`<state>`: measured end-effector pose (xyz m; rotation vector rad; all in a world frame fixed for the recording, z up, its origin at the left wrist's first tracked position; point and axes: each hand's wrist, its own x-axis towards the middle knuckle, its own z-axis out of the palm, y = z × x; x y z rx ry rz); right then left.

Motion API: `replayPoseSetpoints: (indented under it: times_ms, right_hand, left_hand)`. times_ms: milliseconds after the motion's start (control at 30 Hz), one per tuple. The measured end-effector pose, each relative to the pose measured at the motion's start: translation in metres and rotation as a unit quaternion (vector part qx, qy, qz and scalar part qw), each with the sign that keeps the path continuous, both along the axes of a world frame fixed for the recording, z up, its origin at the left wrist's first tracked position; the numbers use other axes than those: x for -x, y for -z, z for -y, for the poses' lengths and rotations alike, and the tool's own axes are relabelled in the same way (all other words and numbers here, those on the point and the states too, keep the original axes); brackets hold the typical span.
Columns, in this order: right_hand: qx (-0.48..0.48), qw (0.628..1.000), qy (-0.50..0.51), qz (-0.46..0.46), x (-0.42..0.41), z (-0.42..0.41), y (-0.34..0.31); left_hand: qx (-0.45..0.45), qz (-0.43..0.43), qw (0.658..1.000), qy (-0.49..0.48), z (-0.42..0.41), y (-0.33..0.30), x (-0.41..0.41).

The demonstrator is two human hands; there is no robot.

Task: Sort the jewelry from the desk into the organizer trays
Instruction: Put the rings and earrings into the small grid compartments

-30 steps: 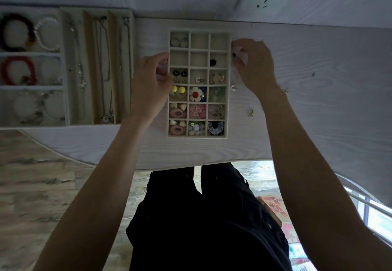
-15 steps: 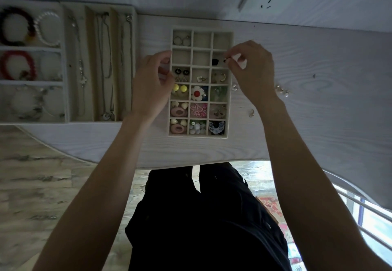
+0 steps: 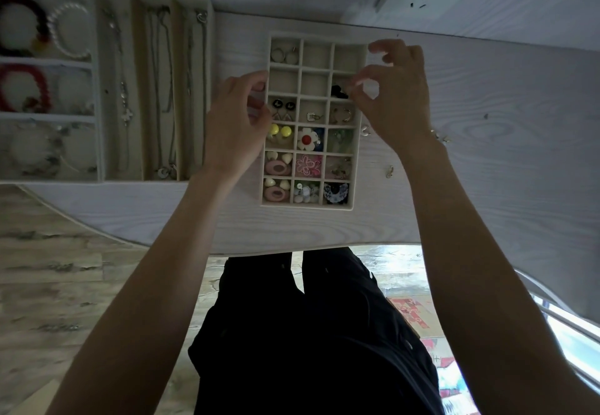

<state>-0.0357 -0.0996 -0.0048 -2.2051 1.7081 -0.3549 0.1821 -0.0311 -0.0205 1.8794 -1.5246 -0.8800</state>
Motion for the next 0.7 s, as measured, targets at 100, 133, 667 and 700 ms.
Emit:
replayPoseSetpoints:
  times_ms: [100, 133, 667, 700]
  right_hand:
    - [-0.022, 0.999, -0.003, -0.029, -0.004, 0.006, -0.001]
    - [-0.028, 0.999, -0.002, -0.045, -0.005, 0.008, -0.001]
    - [-0.028, 0.999, -0.014, -0.044, -0.011, 0.008, -0.002]
    - [-0.037, 0.998, -0.014, -0.058, -0.011, 0.009, -0.003]
  left_hand:
    - [0.004, 0.004, 1.0, 0.002, 0.0, -0.001, 0.0]
    - [0.006, 0.006, 1.0, 0.003, -0.001, -0.001, 0.0]
    - [0.004, 0.006, 1.0, 0.006, 0.0, 0.002, 0.0]
    - [0.004, 0.008, 1.0, 0.005, 0.0, 0.002, -0.001]
